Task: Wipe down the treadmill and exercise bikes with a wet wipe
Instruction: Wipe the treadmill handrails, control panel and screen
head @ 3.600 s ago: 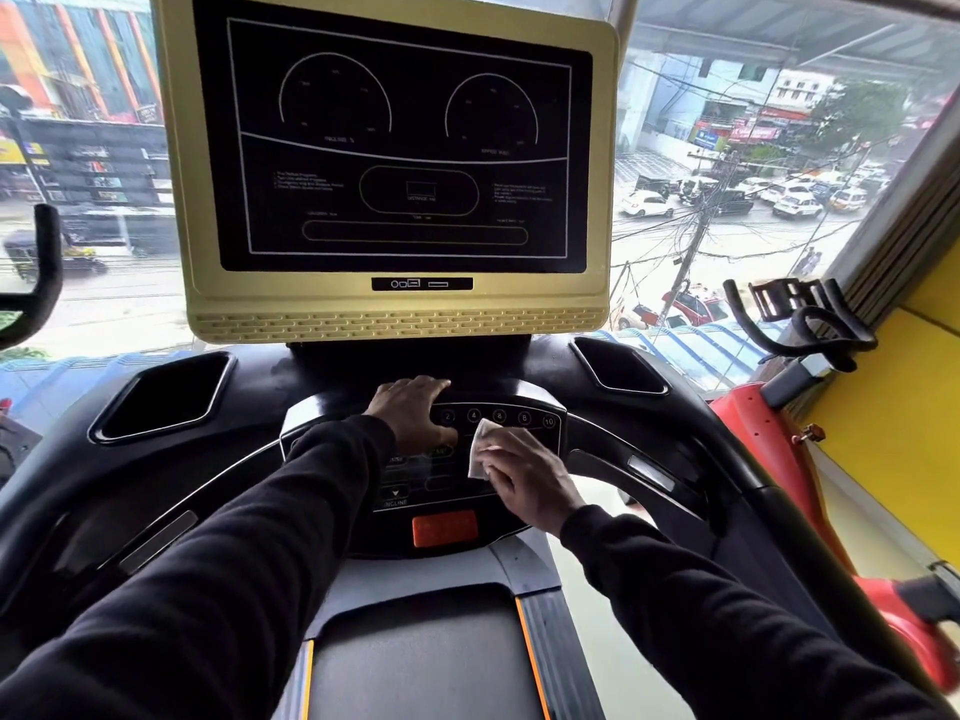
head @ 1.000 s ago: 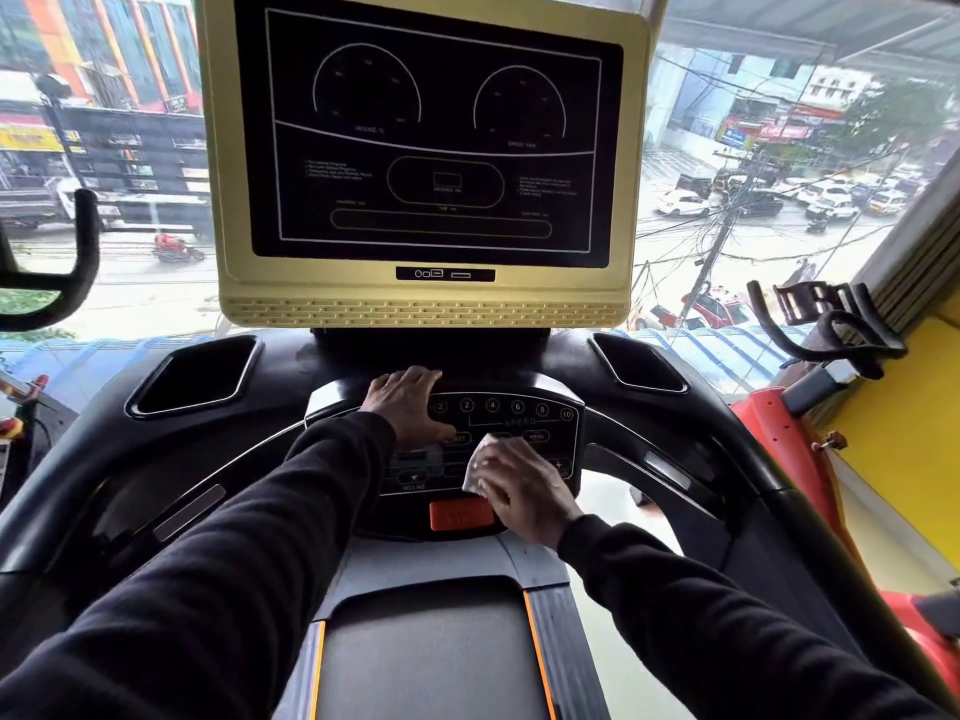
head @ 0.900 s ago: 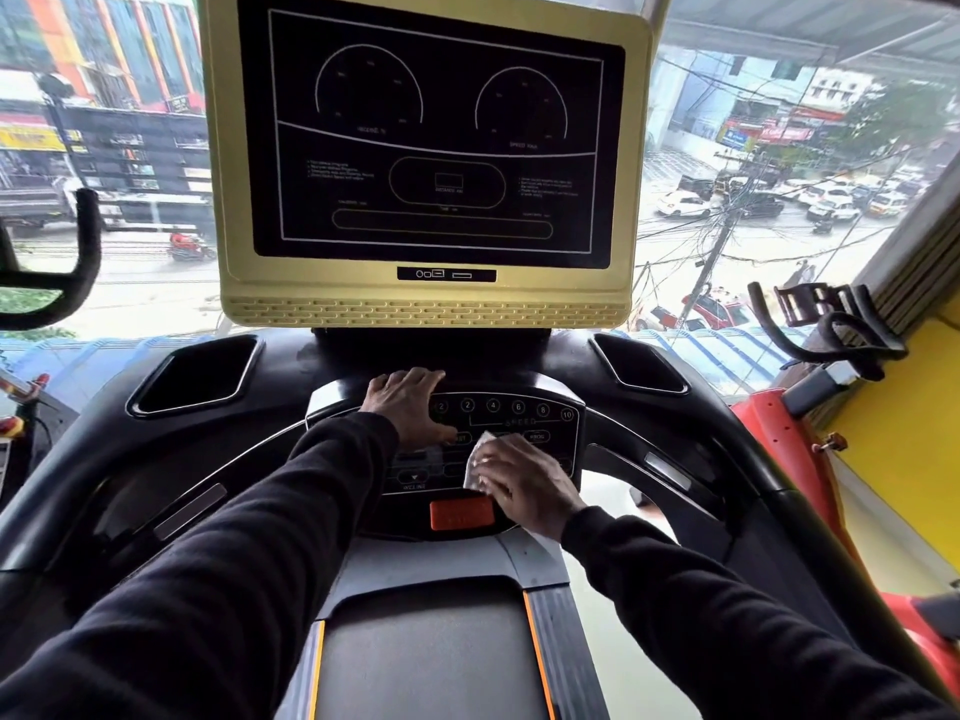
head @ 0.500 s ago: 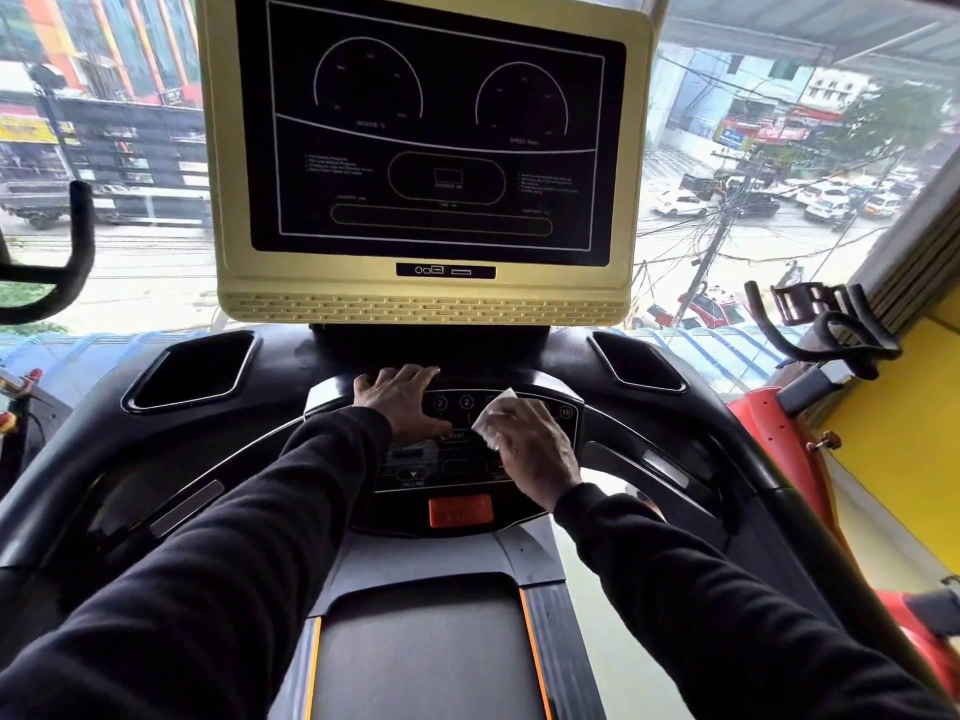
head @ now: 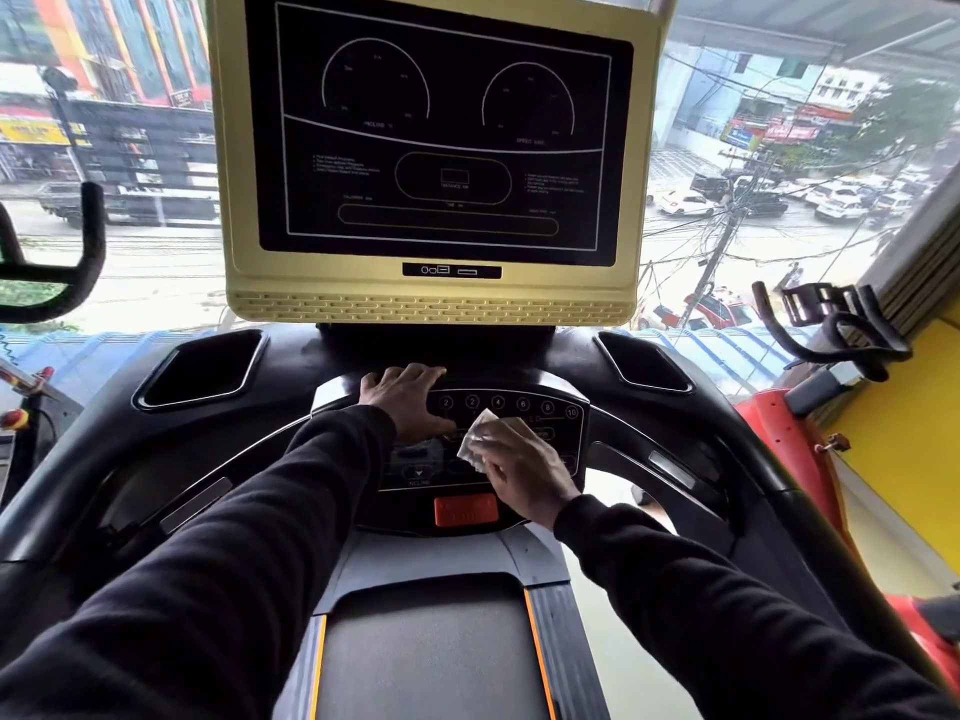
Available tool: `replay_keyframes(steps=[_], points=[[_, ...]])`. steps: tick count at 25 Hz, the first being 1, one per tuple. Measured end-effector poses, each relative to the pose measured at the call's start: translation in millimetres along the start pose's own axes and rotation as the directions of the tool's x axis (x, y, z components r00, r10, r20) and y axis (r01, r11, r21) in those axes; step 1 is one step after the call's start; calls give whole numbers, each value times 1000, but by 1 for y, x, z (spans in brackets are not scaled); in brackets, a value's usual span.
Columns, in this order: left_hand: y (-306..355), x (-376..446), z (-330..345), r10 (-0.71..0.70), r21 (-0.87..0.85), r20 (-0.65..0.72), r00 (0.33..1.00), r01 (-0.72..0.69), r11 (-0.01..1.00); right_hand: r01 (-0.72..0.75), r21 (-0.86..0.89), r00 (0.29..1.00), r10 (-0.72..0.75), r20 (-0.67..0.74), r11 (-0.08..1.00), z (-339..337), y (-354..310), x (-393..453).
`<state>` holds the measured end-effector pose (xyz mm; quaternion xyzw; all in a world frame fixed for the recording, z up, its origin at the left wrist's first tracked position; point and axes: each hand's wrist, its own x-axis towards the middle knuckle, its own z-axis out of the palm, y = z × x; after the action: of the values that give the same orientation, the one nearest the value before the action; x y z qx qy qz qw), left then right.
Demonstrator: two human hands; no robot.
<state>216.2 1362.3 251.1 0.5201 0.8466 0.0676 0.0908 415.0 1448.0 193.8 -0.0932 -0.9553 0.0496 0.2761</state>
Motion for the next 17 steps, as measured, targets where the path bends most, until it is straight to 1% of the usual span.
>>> replay_keyframes(steps=[1,2,4,5,6,7,8,9,10,11,12,13,14,15,16,17], points=[[-2,0,0,5,-9,-8,1000,-5,1000,13,-4,1000,-13,1,1000,-3,4,2],[-3,0,-2,6,-26,-19,1000,-6,1000,-34,-16,999,33,-35,999,-6,8,8],[-7,-1,-4,-1,-69,-38,999,-1,998,-225,-19,969,222,-109,974,-8,8,18],[-8,-1,-4,-1,-74,-42,999,-2,997,-247,-13,964,244,-109,969,-6,3,17],[-9,-2,-3,2,-65,-40,999,-4,998,-184,-6,980,183,-82,983,-2,-1,10],[-9,-4,-1,1,-49,-38,999,-3,999,-61,14,998,62,-30,998,3,-5,-1],[-9,-5,0,-4,-35,-38,999,3,999,59,43,998,-60,26,997,6,-7,-12],[-8,-6,1,-12,-27,-36,999,11,1000,133,58,989,-136,58,989,6,-5,-18],[-8,-6,1,-19,-27,-34,999,18,999,133,61,988,-137,69,989,6,-1,-16],[-8,-5,0,-23,-31,-29,999,22,999,58,52,997,-60,45,997,5,3,-10],[-8,-4,-1,-24,-33,-26,999,24,999,-60,44,998,60,-1,997,3,4,-3],[-7,-5,-1,-25,-30,-28,999,24,999,-148,49,988,150,-40,988,2,2,0],[-7,-5,-1,-25,-26,-29,999,24,999,-151,60,987,154,-53,987,4,-2,-1],[-7,-6,-1,-26,-27,-28,999,25,999,-75,65,997,77,-26,995,7,-6,-4],[-7,-6,0,-26,-30,-27,999,26,999,30,70,999,-31,24,997,7,-9,-9],[-7,-7,1,-26,-28,-31,999,25,999,109,70,991,-113,65,992,4,-9,-10]])
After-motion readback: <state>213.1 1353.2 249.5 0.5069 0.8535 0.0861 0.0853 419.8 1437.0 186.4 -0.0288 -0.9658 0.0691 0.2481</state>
